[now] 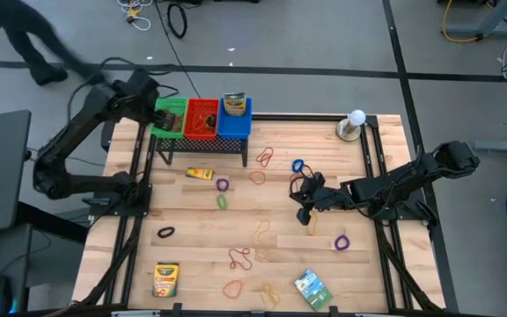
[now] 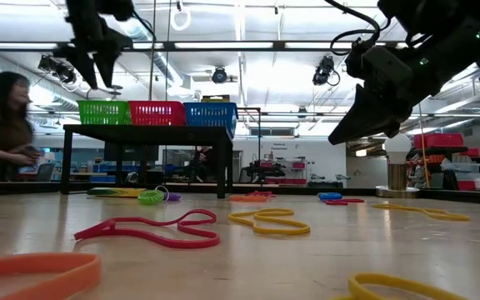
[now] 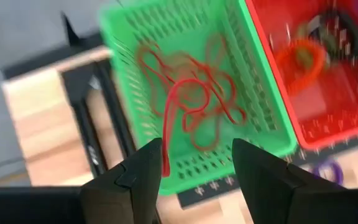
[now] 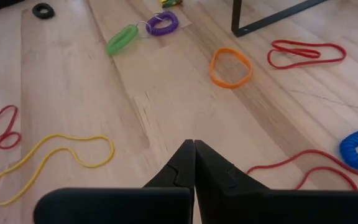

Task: Pick & Place Office Desk Supplies
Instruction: Put the red rubber band into the green bin on the shelf, then put the big box of crayons into the blue bin on the shelf

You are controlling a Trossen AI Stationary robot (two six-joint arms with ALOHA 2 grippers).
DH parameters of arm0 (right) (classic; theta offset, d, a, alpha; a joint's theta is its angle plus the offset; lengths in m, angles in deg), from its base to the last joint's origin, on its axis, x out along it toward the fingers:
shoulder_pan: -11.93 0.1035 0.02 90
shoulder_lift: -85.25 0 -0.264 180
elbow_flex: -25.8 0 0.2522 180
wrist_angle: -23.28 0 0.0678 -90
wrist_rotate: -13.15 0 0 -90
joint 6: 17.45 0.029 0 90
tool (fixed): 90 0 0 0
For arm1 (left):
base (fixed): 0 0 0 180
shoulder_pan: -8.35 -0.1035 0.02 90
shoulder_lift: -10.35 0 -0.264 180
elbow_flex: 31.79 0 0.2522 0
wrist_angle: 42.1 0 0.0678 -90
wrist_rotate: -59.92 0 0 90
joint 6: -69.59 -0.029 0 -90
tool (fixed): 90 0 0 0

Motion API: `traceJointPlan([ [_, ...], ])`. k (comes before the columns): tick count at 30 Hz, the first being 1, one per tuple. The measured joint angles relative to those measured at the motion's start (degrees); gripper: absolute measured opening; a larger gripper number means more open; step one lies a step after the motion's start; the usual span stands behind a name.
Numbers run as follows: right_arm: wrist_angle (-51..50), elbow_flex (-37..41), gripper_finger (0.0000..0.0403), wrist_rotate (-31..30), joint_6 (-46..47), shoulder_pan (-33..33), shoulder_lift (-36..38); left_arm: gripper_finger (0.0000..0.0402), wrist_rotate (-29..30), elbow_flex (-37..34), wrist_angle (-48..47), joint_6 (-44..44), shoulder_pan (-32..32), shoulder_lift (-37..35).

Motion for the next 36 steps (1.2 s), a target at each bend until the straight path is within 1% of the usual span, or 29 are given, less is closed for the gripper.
traceJointPlan([
  [5, 0.0, 0.0, 0.0005, 0.0, 0.6, 0.0, 0.0, 0.0202, -3.5, 5.2, -4.6, -3.1, -0.6, 8.7],
  [9, 0.0, 0.0, 0.0005, 0.2, 1.1, 0.0, 0.0, 0.021, -3.4, 12.4, -9.0, -6.6, -2.7, 14.6],
  [12, 0.0, 0.0, 0.0005, 0.3, 1.1, 0.0, 0.0, 0.0225, -2.9, 17.4, -11.6, -8.0, -4.4, 17.8],
  [16, 0.0, 0.0, 0.0005, 0.4, 1.1, 0.0, 0.0, 0.0254, -1.4, 21.8, -12.2, -11.5, -6.0, 19.3],
  [19, 0.0, 0.0, 0.0005, 0.4, 1.1, 0.0, 0.0, 0.027, 2.6, 22.4, -9.5, -15.3, -5.6, 19.1],
  [21, 0.0, 0.0, 0.0005, 0.4, 1.1, 0.0, 0.0, 0.0274, 4.7, 22.4, -8.0, -16.0, -4.8, 18.7],
  [25, 0.0, 0.0, 0.0005, 0.4, 0.9, 0.0, 0.0, 0.027, 6.4, 22.4, -6.8, -16.3, -3.2, 18.2],
  [28, 0.0, 0.0, 0.0005, 0.4, 0.8, 0.0, 0.0, 0.025, 7.1, 22.4, -7.3, -17.0, -1.5, 17.0],
  [30, 0.0, 0.0, 0.0005, 0.4, 0.7, 0.0, 0.0, 0.0222, 7.0, 21.9, -6.6, -15.8, 0.1, 15.2],
  [33, 0.0, 0.0, 0.0005, -0.1, 0.4, 0.0, 0.0, 0.016, 6.2, 19.2, -2.9, -14.3, 3.3, 10.4],
  [36, 0.0, 0.0, 0.0005, -1.1, -0.2, 0.0, 0.0, 0.0094, 6.3, 14.1, 3.0, -12.7, 8.5, 4.3],
])
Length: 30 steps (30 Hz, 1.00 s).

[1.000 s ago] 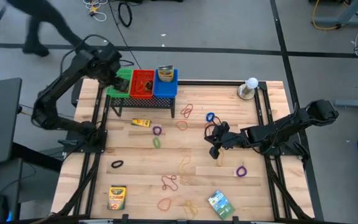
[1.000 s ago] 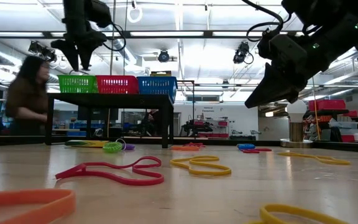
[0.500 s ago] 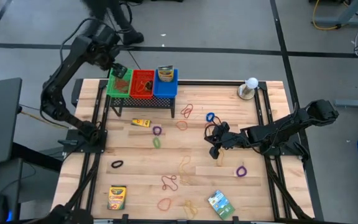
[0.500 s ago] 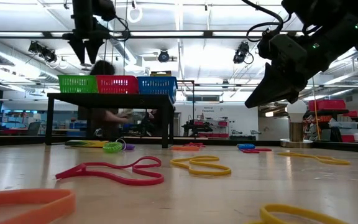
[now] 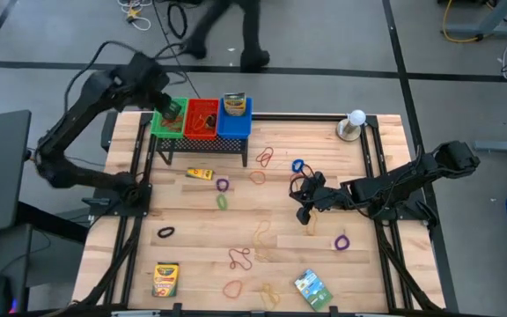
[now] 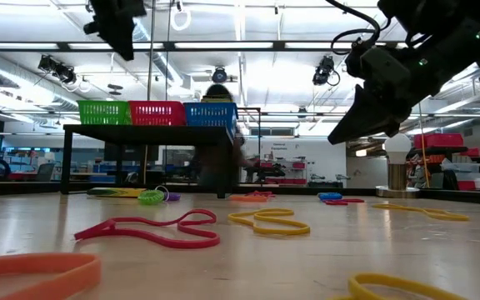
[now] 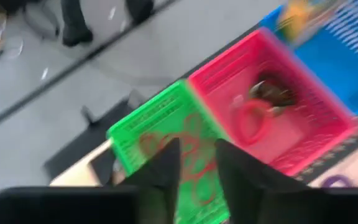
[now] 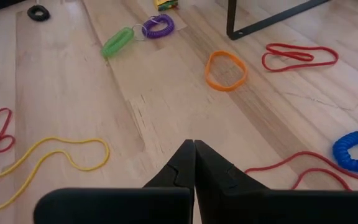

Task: Pick & Place Office Desk Supplies
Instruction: Put the big box of crayons into the blue bin on the shelf

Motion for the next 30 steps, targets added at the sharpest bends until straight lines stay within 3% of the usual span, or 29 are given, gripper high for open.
traceJointPlan([
  [6, 0.0, 0.0, 0.0005, -0.7, -2.9, 0.0, 0.0, 0.0008, 2.4, -11.8, 13.5, 5.7, 15.6, -10.3],
  [12, 0.0, 0.0, 0.0005, -0.7, -5.6, 0.0, 0.0, 0.0009, 19.2, -16.8, 17.5, 14.0, 29.4, -12.7],
  [16, 0.0, 0.0, 0.0005, -0.7, -5.3, 0.0, 0.0, 0.001, 24.7, -18.4, 18.1, 16.2, 35.5, -12.0],
  [21, 0.1, 0.0, 0.0005, -0.7, -5.1, 0.0, 0.0, 0.0011, 20.0, -20.3, 18.4, 23.6, 37.4, -9.5],
  [24, 0.2, 0.0, 0.0005, -0.2, -5.3, 0.0, 0.0, 0.0006, 18.9, -24.8, 21.5, 21.9, 41.4, -9.1],
  [30, 0.0, 0.0, 0.0005, 0.9, -2.5, 0.0, 0.0, 0.0005, 12.2, -42.9, 50.3, 15.3, 48.2, -12.5],
])
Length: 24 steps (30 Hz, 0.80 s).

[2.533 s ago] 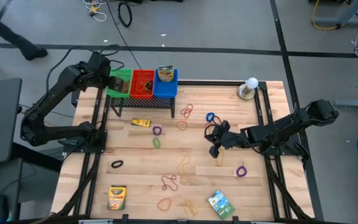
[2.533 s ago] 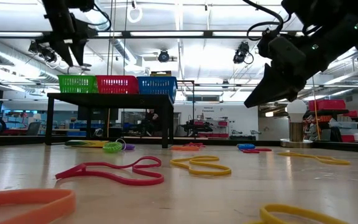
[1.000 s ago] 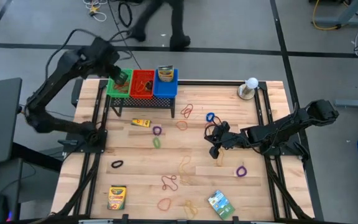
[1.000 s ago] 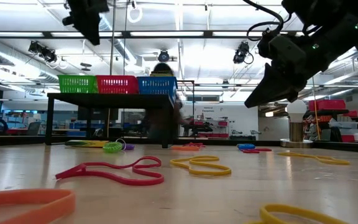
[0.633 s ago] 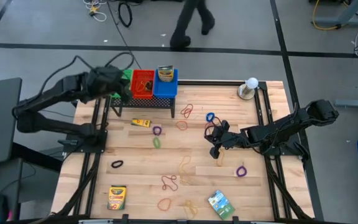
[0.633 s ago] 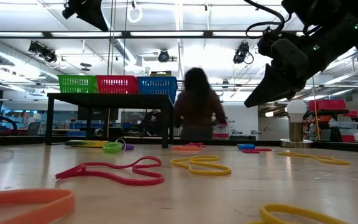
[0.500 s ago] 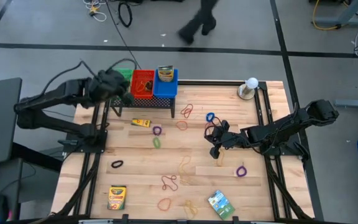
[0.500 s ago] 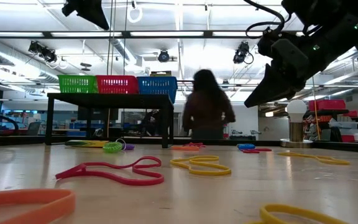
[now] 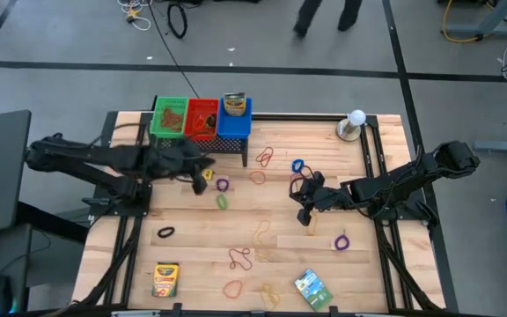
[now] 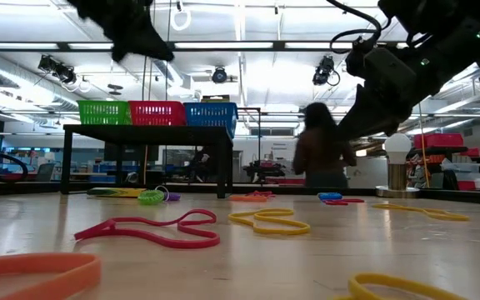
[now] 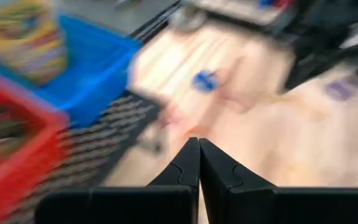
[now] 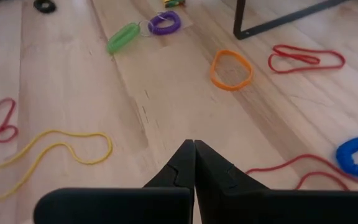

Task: Pick & Place Office Desk Supplies
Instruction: Put the big box of crayons into the blue bin on the shelf

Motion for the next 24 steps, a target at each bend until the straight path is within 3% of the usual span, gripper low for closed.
traceJointPlan([
  [5, -3.1, -1.7, 0.0005, -0.4, 7.1, 0.0, 0.0, 0.0005, -10.3, -14.1, 24.3, -1.1, 0.8, -0.4],
  [11, -20.8, -9.3, 0.0005, -0.4, 11.6, 0.0, 0.0, 0.0008, -11.9, -24.4, 48.7, -1.6, 0.7, 0.0],
  [20, -52.0, -22.6, 0.0005, 6.2, 15.7, -0.9, 0.7, 0.0012, -11.3, -26.2, 51.6, -2.9, 0.6, 0.4],
  [24, -57.4, -21.9, 0.0004, 8.8, 15.0, -3.8, 5.4, 0.0013, -6.7, -26.2, 51.8, -0.8, 0.6, 0.4],
])
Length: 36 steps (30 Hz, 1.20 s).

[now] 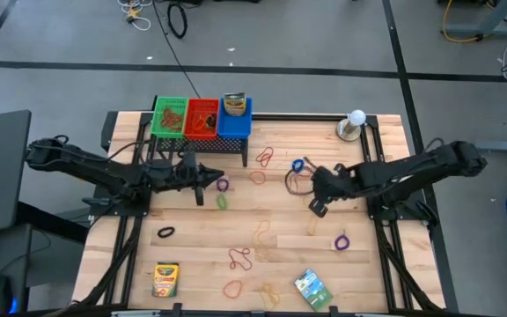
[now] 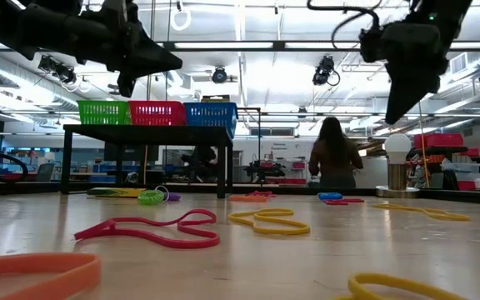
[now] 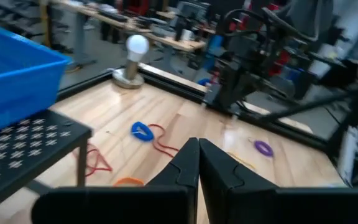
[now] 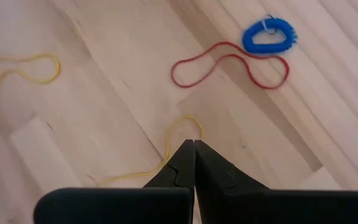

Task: Pick & Place Office Desk Supplies
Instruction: Put the big box of crayons into the blue bin on the shelf

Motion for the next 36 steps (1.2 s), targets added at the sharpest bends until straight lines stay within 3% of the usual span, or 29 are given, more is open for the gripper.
traceJointPlan([
  [4, 3.8, 5.3, 0.0004, 5.1, -1.2, -5.4, 6.8, 0.0013, 2.2, 0.0, 0.2, 0.2, 0.0, 0.0],
  [8, 10.3, 10.8, 0.0004, 6.9, -3.3, -8.1, 9.8, 0.0013, -0.7, 0.0, -0.7, -0.2, 0.1, 0.0],
  [14, 26.6, 18.4, 0.0004, 7.0, -4.9, -6.5, 9.5, 0.0013, -9.0, 0.0, -3.5, 6.8, 0.1, 0.0],
  [17, 36.6, 21.7, 0.0004, 7.1, -4.7, -4.4, 9.5, 0.0009, -10.1, 0.0, -3.2, 7.6, 1.2, 0.0],
  [20, 40.1, 23.2, 0.0004, 6.9, -4.4, -2.5, 9.5, 0.0005, -11.1, 1.2, -5.6, 8.6, 2.6, 0.0],
  [28, 38.5, 23.4, 0.0004, 3.8, -4.5, 0.1, 9.5, 0.0006, -16.1, 10.9, -32.2, 11.2, 11.2, 0.0],
  [36, 38.4, 23.4, 0.0004, 2.2, -6.5, 0.0, 9.5, 0.0007, -16.2, 14.4, -48.5, 23.1, 22.7, 0.0],
])
